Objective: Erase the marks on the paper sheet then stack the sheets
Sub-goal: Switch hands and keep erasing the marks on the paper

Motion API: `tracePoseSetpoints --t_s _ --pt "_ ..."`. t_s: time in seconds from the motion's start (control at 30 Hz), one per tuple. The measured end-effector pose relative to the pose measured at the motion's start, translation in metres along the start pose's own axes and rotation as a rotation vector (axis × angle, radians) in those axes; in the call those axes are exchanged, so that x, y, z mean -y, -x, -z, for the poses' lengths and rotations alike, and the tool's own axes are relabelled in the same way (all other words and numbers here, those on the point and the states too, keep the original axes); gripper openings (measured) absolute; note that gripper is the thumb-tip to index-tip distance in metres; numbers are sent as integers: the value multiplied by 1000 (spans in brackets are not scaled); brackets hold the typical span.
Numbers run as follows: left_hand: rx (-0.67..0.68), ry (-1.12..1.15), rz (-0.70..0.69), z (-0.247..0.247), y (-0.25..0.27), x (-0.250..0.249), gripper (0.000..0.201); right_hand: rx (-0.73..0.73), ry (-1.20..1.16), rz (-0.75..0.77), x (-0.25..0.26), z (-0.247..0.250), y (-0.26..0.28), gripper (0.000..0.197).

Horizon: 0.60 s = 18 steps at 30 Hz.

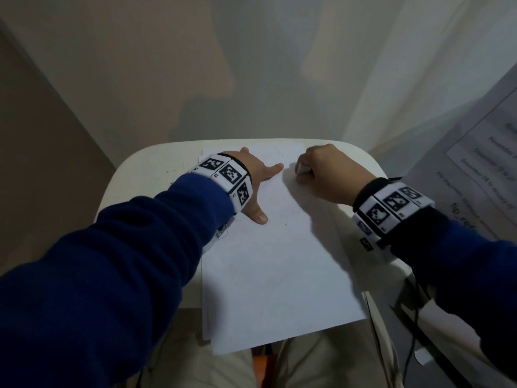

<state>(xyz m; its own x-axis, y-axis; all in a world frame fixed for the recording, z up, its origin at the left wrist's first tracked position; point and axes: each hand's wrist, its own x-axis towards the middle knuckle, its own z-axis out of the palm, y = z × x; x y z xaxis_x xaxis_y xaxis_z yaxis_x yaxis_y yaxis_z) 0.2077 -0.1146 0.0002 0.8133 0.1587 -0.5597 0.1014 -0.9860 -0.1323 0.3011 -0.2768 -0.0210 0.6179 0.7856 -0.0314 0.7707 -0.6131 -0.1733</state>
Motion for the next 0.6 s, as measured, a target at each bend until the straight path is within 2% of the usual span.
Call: tracePoseSetpoints --t_s 0.13,0.2,0.3,0.43,0.6 --pt "-11 18 -8 -3 -1 2 125 156 -54 46 -8 6 27 9" --pt "-9 19 0 -3 -2 2 126 203 -4 30 -10 10 28 9" --pt "-3 33 10 -3 -2 3 126 48 23 10 -6 14 4 8" --pt "-3 26 14 -1 0 1 126 60 -60 -48 4 7 -32 13" --pt "-21 20 -11 -3 -1 3 124 36 1 -14 7 6 0 12"
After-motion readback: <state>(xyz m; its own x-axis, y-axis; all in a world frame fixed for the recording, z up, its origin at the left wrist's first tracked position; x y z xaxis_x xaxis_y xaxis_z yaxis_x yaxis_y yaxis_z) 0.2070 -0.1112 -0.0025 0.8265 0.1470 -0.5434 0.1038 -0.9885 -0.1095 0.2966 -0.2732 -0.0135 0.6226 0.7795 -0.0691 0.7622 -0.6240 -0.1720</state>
